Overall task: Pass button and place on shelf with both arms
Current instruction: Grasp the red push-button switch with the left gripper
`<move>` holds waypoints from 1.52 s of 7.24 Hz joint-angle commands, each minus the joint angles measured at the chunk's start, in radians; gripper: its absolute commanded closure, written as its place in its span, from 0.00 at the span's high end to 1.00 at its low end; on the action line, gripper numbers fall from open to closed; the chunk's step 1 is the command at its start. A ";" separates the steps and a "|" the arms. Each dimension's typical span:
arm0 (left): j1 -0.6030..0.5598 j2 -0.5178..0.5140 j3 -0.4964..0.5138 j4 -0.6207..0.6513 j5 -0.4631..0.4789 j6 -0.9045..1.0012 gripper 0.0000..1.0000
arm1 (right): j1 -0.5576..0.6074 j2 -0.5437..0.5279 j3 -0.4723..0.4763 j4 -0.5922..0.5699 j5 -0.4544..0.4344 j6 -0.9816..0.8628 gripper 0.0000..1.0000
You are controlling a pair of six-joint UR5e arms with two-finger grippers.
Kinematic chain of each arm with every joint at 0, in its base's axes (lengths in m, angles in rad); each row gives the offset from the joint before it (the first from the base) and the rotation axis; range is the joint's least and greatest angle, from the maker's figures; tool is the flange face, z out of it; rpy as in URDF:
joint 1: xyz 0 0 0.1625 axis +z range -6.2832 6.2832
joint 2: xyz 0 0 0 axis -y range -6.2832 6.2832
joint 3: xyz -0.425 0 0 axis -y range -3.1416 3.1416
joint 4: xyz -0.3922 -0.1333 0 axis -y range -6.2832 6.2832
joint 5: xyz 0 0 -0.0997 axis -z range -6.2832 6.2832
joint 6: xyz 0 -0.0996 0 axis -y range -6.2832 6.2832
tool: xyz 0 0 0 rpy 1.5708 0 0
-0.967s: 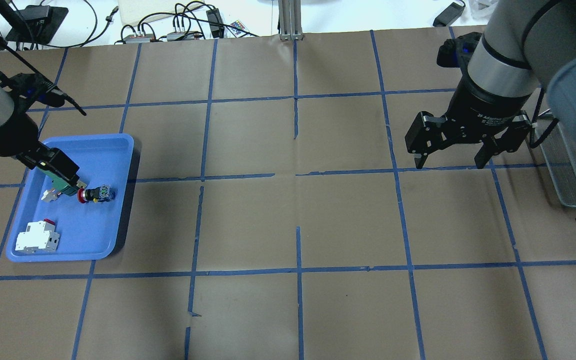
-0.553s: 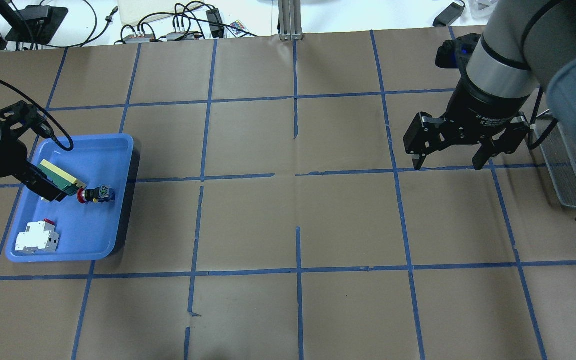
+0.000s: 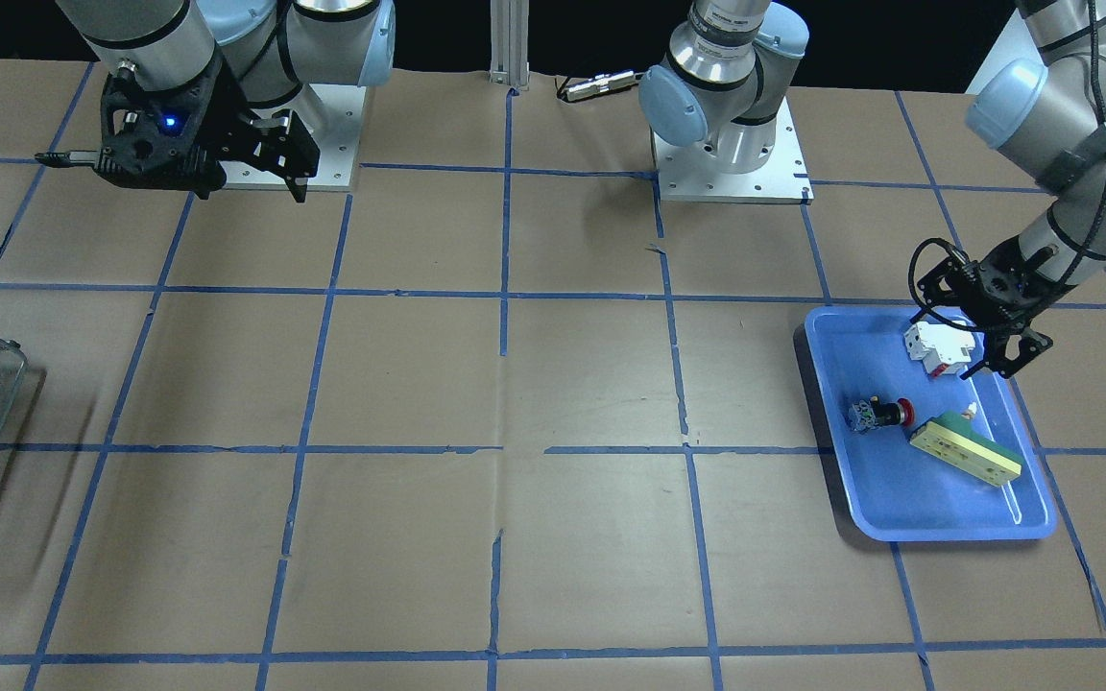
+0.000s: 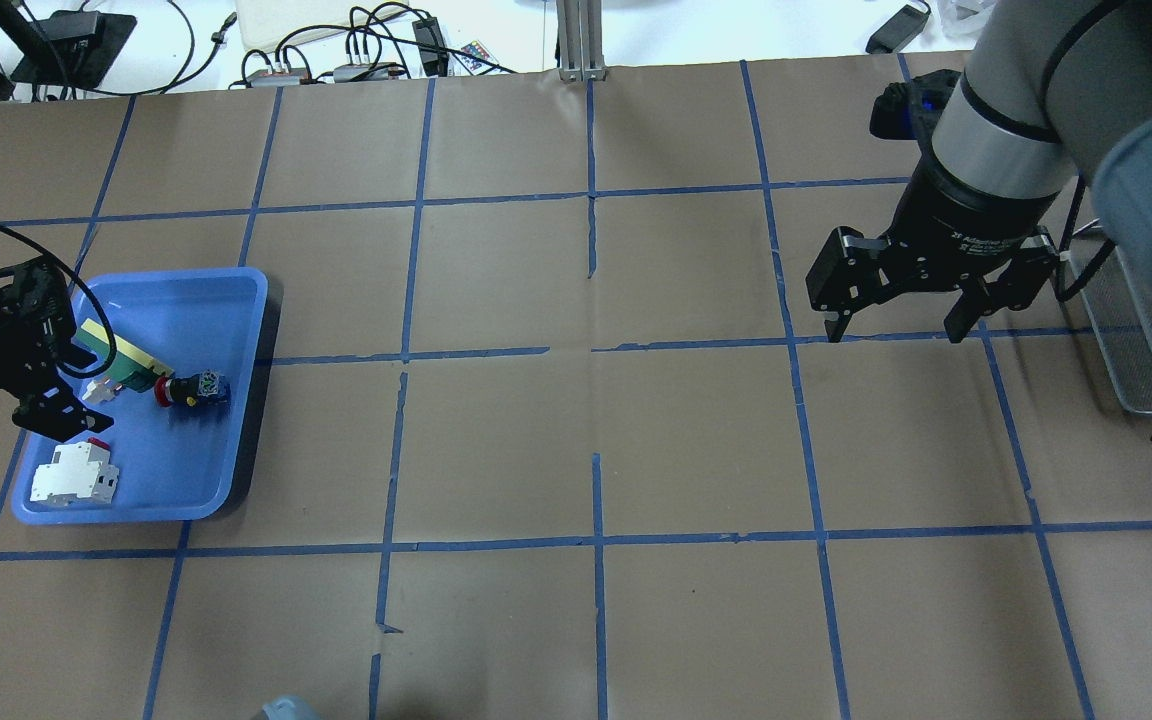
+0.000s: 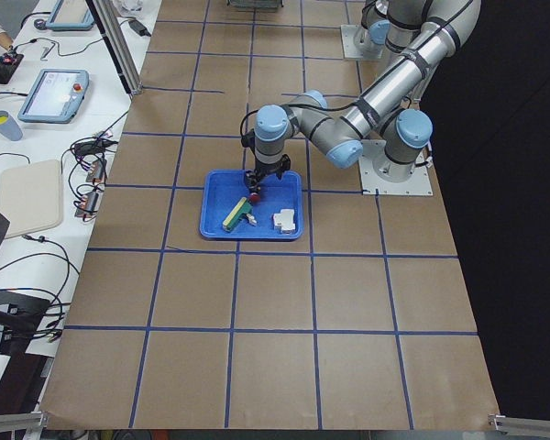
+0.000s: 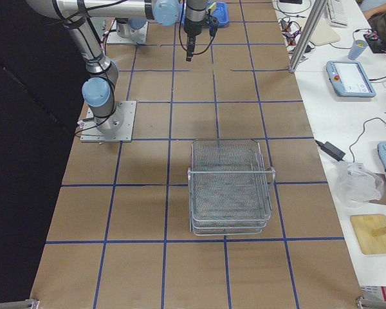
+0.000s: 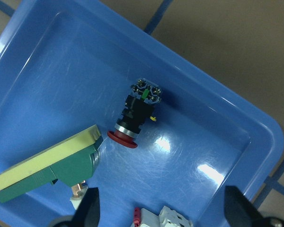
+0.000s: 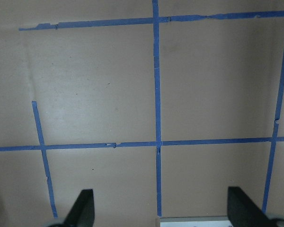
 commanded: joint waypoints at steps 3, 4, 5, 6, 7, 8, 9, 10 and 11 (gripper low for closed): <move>-0.007 -0.139 0.005 0.066 -0.056 0.288 1.00 | 0.000 -0.009 0.013 0.000 0.001 0.002 1.00; -0.018 -0.155 0.012 0.066 -0.056 0.333 1.00 | 0.002 -0.010 0.012 -0.004 0.000 0.002 1.00; -0.047 -0.155 0.016 0.081 -0.055 0.335 1.00 | 0.006 -0.012 0.010 -0.005 0.010 0.011 1.00; -0.056 -0.167 0.016 0.124 -0.058 0.336 1.00 | 0.006 -0.009 0.003 0.000 0.059 -0.008 1.00; -0.058 -0.179 0.017 0.128 -0.056 0.336 1.00 | 0.006 -0.004 0.004 -0.015 0.088 -0.058 1.00; -0.058 -0.195 0.017 0.135 -0.056 0.338 1.00 | 0.003 -0.004 0.010 -0.034 0.090 -0.183 1.00; -0.058 -0.209 0.017 0.141 -0.056 0.336 1.00 | -0.001 -0.003 0.012 -0.052 0.092 -0.344 1.00; -0.058 -0.218 0.017 0.141 -0.056 0.335 1.00 | -0.015 -0.001 0.013 -0.055 0.092 -0.485 1.00; -0.058 -0.230 0.017 0.143 -0.056 0.335 0.84 | -0.026 0.002 0.013 -0.058 0.108 -0.638 1.00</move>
